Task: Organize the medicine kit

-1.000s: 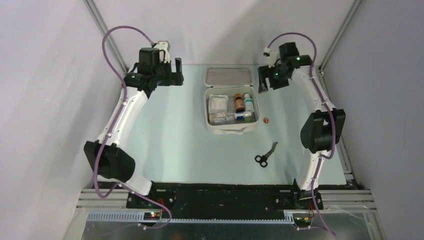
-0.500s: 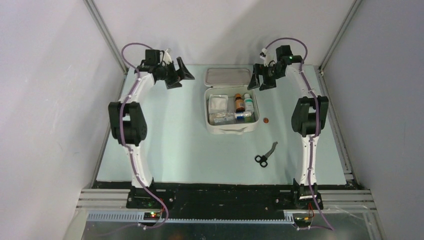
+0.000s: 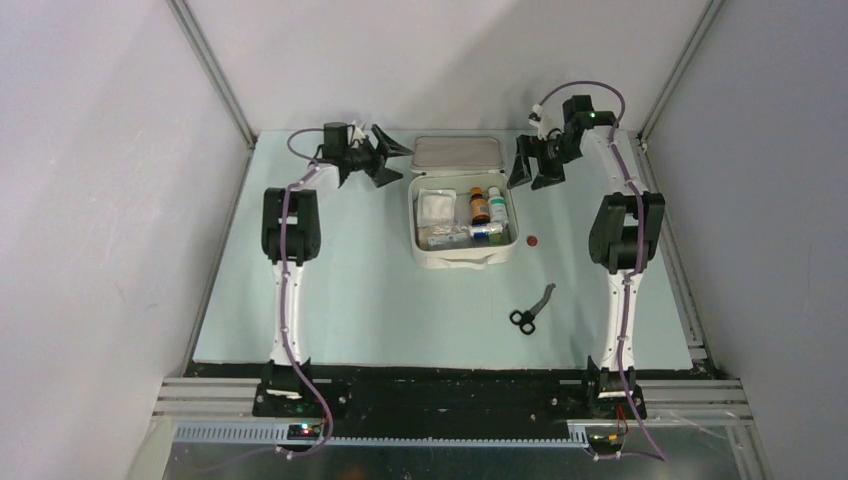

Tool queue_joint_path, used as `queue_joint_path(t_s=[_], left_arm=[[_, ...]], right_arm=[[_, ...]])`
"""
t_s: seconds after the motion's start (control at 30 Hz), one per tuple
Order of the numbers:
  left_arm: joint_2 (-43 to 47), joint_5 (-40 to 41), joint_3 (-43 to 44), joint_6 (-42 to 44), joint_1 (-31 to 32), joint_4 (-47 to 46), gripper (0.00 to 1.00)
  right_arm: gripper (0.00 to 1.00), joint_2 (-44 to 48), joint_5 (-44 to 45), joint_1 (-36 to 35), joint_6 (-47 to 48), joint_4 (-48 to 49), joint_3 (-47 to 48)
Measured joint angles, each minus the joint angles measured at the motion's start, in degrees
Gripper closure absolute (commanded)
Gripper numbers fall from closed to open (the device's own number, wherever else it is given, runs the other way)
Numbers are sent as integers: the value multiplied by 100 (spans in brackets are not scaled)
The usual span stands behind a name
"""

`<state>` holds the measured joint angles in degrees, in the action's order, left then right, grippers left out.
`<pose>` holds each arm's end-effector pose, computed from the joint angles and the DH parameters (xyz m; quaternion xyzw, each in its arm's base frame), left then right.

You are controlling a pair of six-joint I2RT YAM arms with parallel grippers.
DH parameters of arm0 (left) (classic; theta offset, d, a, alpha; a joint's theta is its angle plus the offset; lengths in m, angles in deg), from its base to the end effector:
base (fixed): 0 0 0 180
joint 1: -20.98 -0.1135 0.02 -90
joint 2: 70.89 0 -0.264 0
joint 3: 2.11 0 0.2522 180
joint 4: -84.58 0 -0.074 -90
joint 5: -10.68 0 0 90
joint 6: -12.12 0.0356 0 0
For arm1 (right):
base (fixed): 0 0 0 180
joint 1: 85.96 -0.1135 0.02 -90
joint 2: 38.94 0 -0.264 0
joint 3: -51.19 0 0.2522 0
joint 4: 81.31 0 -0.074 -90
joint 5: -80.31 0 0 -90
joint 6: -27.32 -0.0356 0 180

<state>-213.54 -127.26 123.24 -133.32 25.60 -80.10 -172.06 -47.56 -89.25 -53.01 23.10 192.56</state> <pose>0.5491 -0.0709 0.1459 -0.1678 0.8077 -0.5281 0.2014 0.4873 0.0499 0.2482 -0.1680 0.9143 0.3073 0.2032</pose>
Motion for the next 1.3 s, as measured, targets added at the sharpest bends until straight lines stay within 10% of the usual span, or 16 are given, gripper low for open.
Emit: queue_joint_path(t_s=[0.7, 0.8, 1.03, 1.3], left_arm=[[-592, 57, 651, -789, 461, -1482, 63], [-592, -37, 599, -748, 455, -1705, 63], [-332, -63, 33, -479, 433, -1862, 24], [824, 857, -564, 1408, 282, -94, 18]], right_arm=[[13, 831, 433, -149, 920, -981, -299], [13, 828, 382, -186, 984, -1016, -205], [19, 953, 258, -269, 2214, -1720, 111], [17, 3477, 820, -616, 4686, -1412, -3508]])
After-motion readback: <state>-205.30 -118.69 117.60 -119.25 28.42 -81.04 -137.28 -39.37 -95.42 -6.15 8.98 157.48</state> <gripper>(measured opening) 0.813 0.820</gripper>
